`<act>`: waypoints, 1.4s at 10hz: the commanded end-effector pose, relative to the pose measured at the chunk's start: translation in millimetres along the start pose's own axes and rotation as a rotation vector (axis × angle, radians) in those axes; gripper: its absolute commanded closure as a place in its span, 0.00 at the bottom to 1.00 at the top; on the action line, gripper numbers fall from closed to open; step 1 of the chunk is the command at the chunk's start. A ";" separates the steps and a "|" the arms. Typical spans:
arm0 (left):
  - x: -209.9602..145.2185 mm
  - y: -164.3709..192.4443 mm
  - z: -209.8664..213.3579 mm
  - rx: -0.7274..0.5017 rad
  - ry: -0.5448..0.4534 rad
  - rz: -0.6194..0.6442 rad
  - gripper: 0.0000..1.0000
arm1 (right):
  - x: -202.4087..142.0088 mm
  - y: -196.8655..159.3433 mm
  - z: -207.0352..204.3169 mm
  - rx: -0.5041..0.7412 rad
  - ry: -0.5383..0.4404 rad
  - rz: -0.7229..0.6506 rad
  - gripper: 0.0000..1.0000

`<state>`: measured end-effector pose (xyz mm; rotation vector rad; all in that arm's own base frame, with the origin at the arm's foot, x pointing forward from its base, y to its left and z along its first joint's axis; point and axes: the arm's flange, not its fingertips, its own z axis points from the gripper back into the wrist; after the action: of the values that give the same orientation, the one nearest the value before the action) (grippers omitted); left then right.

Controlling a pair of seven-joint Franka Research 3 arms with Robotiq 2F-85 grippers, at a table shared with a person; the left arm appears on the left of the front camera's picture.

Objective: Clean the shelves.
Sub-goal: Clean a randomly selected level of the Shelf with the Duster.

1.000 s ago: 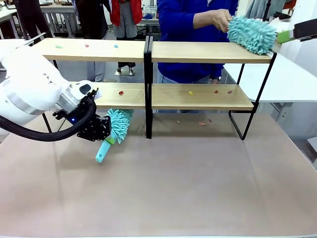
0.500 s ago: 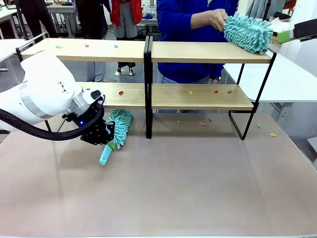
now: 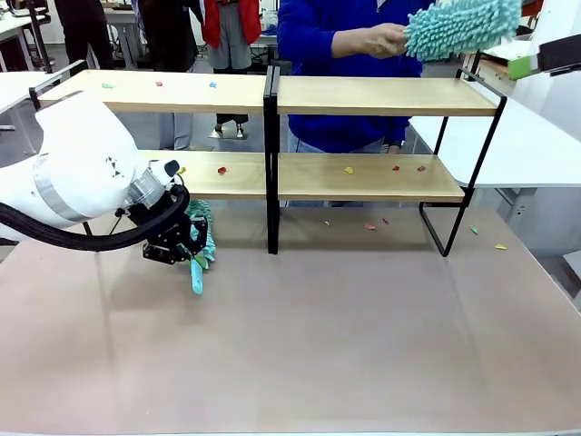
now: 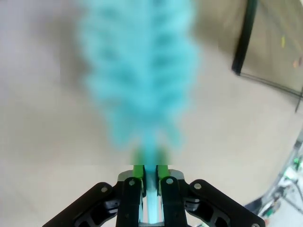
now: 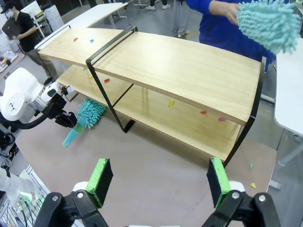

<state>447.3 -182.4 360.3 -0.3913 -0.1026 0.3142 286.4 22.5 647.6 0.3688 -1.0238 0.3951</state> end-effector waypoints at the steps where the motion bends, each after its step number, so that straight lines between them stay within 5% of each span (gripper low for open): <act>1: -10.7 5.6 -3.1 0.089 -0.072 0.110 1.00 | 0.2 -0.5 0.5 0.003 -0.002 -0.003 0.00; 5: -11.2 17.8 -2.2 0.217 -0.073 0.203 1.00 | 0.2 -0.5 0.5 0.003 -0.002 -0.003 0.00; 14: -66.5 59.8 32.7 0.295 0.141 0.040 1.00 | 0.2 -0.5 0.5 0.003 -0.002 -0.003 0.00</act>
<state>377.5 -150.6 360.8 -0.1099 0.0585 0.3754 286.4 22.5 647.6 0.3688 -1.0237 0.3951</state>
